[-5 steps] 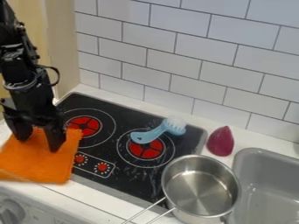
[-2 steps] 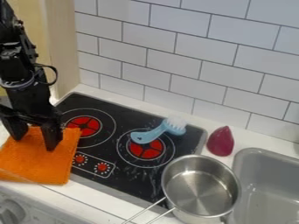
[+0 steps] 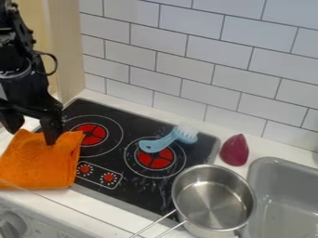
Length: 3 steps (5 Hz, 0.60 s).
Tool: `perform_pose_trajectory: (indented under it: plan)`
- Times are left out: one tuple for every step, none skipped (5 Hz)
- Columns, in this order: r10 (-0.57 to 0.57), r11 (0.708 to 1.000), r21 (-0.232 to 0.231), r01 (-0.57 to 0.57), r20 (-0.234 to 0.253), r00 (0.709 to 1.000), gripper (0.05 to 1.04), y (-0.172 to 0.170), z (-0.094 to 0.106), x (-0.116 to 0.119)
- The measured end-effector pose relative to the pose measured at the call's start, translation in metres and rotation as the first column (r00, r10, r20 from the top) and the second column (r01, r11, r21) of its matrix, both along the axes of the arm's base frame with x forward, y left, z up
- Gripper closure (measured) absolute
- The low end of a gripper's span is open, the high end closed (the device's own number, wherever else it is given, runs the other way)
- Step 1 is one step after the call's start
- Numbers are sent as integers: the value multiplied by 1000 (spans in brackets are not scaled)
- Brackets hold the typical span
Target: Grab the orange towel that is on the left burner and place on the lower left side of the stove
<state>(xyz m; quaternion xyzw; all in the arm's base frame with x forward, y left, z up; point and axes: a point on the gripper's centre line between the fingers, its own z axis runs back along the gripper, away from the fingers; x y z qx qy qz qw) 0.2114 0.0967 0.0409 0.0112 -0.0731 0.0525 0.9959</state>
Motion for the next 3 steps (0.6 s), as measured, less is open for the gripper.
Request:
perform_pose_trajectory:
  plan:
    - [-6,999,41,4,28,1000,84,-6,14,3]
    - [-17,998,63,14,44,999,84,-11,22,6]
    - [-26,997,67,24,25,999,84,-16,22,4]
